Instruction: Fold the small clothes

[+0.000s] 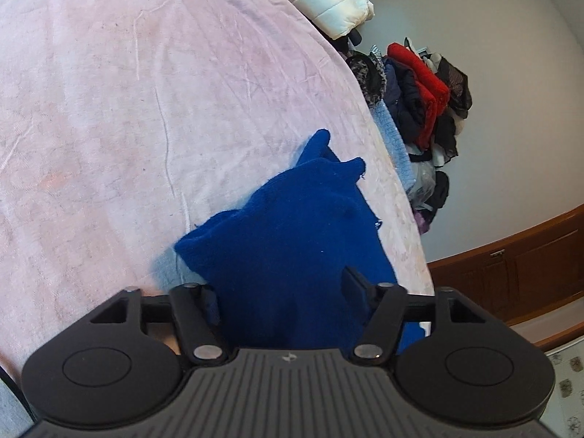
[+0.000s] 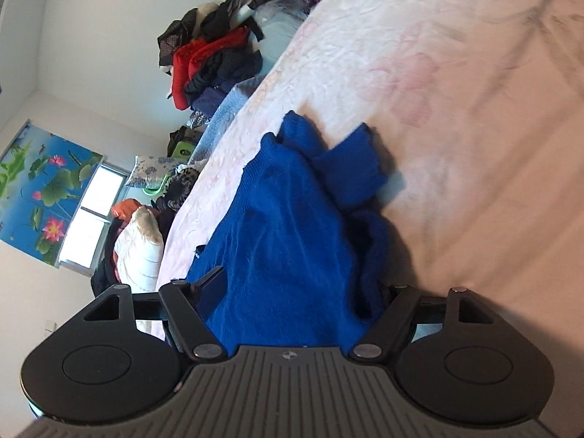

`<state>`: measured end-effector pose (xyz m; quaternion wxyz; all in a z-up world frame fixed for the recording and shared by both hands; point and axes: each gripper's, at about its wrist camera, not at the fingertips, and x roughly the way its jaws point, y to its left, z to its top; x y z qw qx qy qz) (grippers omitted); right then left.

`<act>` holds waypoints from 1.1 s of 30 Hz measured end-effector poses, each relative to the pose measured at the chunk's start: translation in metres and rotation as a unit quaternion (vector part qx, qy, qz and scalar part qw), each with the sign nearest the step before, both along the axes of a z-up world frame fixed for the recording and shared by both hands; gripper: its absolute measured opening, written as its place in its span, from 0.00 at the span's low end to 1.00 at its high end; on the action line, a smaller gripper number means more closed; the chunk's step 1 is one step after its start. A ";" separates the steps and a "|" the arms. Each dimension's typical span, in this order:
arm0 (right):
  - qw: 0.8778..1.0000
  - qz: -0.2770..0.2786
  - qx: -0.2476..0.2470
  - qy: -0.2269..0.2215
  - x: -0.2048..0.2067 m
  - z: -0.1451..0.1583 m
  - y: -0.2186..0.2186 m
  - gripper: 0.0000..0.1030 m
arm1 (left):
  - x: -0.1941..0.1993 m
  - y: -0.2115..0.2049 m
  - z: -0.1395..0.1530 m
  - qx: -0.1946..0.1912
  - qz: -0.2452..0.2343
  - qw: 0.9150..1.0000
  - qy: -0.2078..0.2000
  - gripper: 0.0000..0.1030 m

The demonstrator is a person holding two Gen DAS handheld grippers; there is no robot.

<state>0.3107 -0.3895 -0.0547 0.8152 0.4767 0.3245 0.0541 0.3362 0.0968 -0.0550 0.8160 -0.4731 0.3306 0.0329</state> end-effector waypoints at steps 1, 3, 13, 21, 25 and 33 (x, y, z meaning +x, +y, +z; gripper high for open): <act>1.000 0.005 0.005 0.011 0.004 -0.005 0.001 0.38 | 0.002 -0.001 -0.001 0.014 -0.004 1.000 0.013 0.24; 0.999 0.009 0.018 0.027 0.007 -0.014 0.000 0.13 | 0.005 0.002 -0.008 0.012 -0.012 1.000 0.021 0.10; 0.999 0.019 0.037 -0.023 -0.006 0.019 -0.013 0.10 | 0.000 0.006 0.019 0.015 -0.039 0.999 -0.004 0.08; 0.998 0.035 0.039 -0.028 -0.029 0.029 -0.020 0.09 | -0.023 0.016 0.029 0.001 -0.064 0.998 -0.007 0.08; 0.998 0.046 0.038 -0.014 -0.047 0.025 -0.020 0.09 | -0.037 0.023 0.024 -0.022 -0.065 0.998 0.009 0.08; 0.996 0.071 0.040 0.030 -0.118 0.017 -0.021 0.09 | -0.092 0.036 0.025 -0.006 -0.096 0.995 0.036 0.08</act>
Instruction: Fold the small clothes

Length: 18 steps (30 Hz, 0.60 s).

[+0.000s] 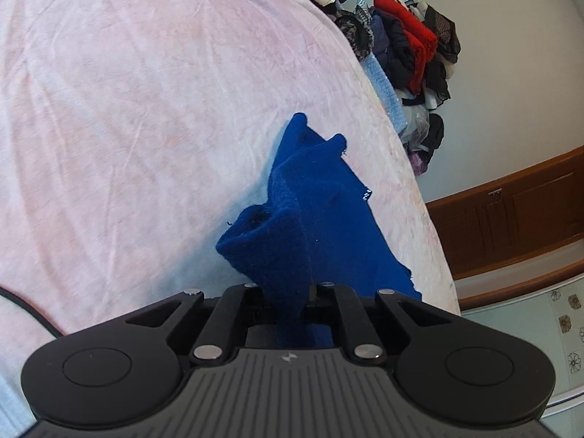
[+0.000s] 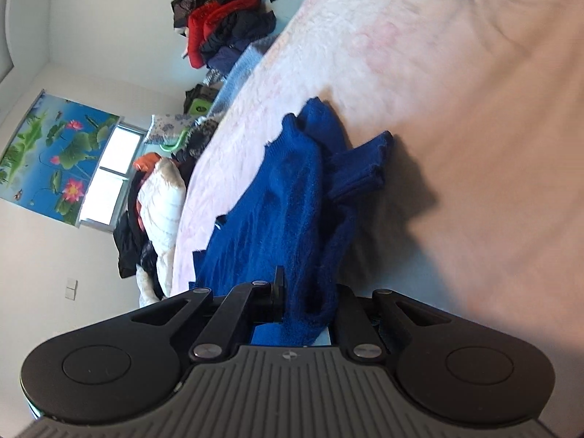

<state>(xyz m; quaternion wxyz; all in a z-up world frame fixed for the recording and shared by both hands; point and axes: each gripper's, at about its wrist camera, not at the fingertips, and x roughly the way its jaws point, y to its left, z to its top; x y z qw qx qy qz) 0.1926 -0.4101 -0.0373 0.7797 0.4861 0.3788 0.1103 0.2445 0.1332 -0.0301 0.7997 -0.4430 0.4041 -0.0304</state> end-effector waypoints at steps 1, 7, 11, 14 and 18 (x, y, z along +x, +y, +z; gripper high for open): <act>1.000 -0.001 0.005 0.012 -0.009 -0.005 -0.001 0.09 | -0.006 0.002 -0.004 0.000 0.001 1.000 0.011 0.08; 0.999 -0.009 0.013 0.042 -0.036 -0.028 0.006 0.09 | -0.019 0.007 -0.030 -0.004 0.004 0.999 0.046 0.08; 0.999 -0.007 -0.008 0.051 -0.032 -0.024 0.006 0.23 | -0.012 0.006 -0.029 0.003 -0.004 0.999 0.041 0.11; 0.997 -0.033 -0.071 0.023 -0.038 0.002 -0.011 0.39 | -0.022 0.014 -0.019 0.019 0.000 0.999 0.039 0.15; 0.983 -0.052 -0.169 -0.053 -0.026 0.052 -0.036 0.42 | -0.042 0.013 0.024 0.167 0.014 0.986 -0.020 0.15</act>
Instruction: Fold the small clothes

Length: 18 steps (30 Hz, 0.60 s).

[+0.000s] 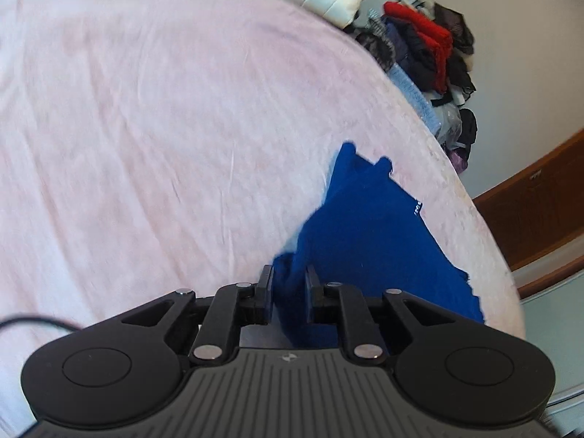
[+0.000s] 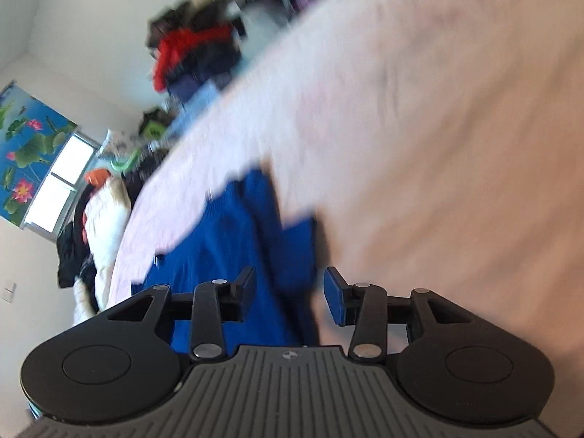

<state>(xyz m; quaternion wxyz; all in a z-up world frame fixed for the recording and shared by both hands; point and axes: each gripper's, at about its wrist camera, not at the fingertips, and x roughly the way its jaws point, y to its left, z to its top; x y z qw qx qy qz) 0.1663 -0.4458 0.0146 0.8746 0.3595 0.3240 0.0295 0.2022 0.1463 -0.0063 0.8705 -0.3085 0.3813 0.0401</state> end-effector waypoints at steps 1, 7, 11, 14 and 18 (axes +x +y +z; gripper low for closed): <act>1.000 0.018 -0.021 -0.009 0.014 0.011 0.001 0.42 | -0.001 -0.009 0.014 0.059 -0.011 0.998 -0.027 0.15; 0.987 0.148 -0.061 0.002 0.142 0.017 0.042 0.54 | 0.030 -0.092 0.024 0.183 -0.147 0.967 -0.104 0.15; 0.980 0.169 -0.092 0.041 0.195 -0.001 0.066 0.42 | 0.040 -0.131 0.005 0.241 -0.171 0.951 -0.092 0.17; 0.972 0.177 -0.132 0.076 0.207 -0.016 0.079 0.39 | 0.045 -0.136 -0.015 0.230 -0.177 0.955 -0.054 0.45; 0.967 0.204 -0.135 0.067 0.206 -0.025 0.087 0.07 | 0.048 -0.137 -0.028 0.236 -0.177 0.955 -0.045 0.55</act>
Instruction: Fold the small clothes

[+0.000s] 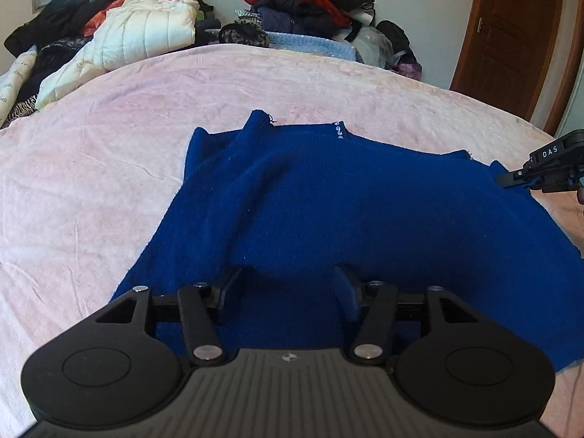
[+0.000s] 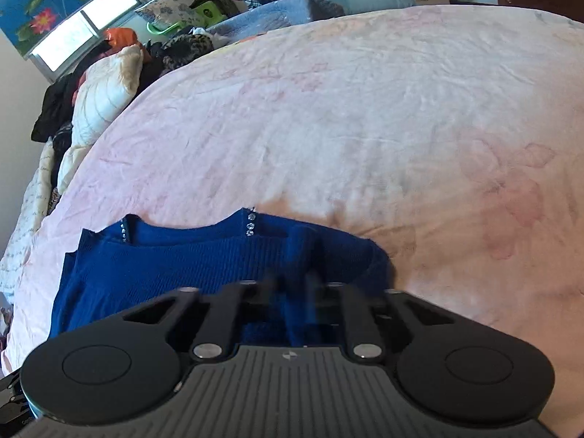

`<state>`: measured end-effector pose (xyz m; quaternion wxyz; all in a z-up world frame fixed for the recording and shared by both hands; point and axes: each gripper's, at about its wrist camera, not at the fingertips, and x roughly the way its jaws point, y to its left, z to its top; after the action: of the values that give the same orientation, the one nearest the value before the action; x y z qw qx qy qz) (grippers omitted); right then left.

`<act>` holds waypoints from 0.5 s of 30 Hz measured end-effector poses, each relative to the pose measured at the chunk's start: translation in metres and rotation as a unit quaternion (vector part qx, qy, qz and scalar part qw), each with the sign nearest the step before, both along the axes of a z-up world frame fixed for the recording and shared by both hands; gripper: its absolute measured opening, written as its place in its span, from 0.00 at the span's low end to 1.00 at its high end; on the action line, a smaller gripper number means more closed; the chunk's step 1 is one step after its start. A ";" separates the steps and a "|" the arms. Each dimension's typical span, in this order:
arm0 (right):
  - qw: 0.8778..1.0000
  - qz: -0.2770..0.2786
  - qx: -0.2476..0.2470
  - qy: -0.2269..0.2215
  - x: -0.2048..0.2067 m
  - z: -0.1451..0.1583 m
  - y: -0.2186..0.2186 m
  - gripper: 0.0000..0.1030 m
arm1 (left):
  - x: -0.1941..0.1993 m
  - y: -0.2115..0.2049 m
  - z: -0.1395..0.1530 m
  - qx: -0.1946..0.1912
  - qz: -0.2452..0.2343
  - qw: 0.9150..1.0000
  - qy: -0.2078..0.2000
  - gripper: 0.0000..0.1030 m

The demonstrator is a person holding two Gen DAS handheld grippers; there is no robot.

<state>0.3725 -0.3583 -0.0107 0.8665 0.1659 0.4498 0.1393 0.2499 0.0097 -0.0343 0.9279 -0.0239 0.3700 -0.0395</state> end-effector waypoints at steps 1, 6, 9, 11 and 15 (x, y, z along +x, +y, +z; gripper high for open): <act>1.000 -0.004 -0.011 -0.006 0.000 0.001 -0.001 0.07 | 0.000 0.000 0.000 -0.001 0.000 1.000 0.001 0.55; 0.999 -0.050 0.016 0.008 0.000 -0.011 -0.029 0.05 | -0.002 0.000 0.000 -0.003 -0.002 1.000 0.000 0.57; 0.999 -0.049 -0.008 -0.010 -0.006 -0.009 -0.019 0.06 | -0.002 0.000 0.000 0.000 -0.004 1.000 -0.001 0.57; 0.998 -0.064 -0.014 -0.017 -0.009 -0.003 -0.017 0.22 | -0.001 0.000 0.000 0.000 -0.003 1.000 0.000 0.57; 0.989 -0.116 -0.010 -0.090 -0.029 0.028 -0.014 0.26 | -0.002 0.001 0.001 -0.002 -0.003 1.000 0.000 0.57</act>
<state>0.3431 -0.3725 0.0168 0.9154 0.1954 0.3486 0.0475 0.2477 0.0111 -0.0332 0.9279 -0.0251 0.3696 -0.0431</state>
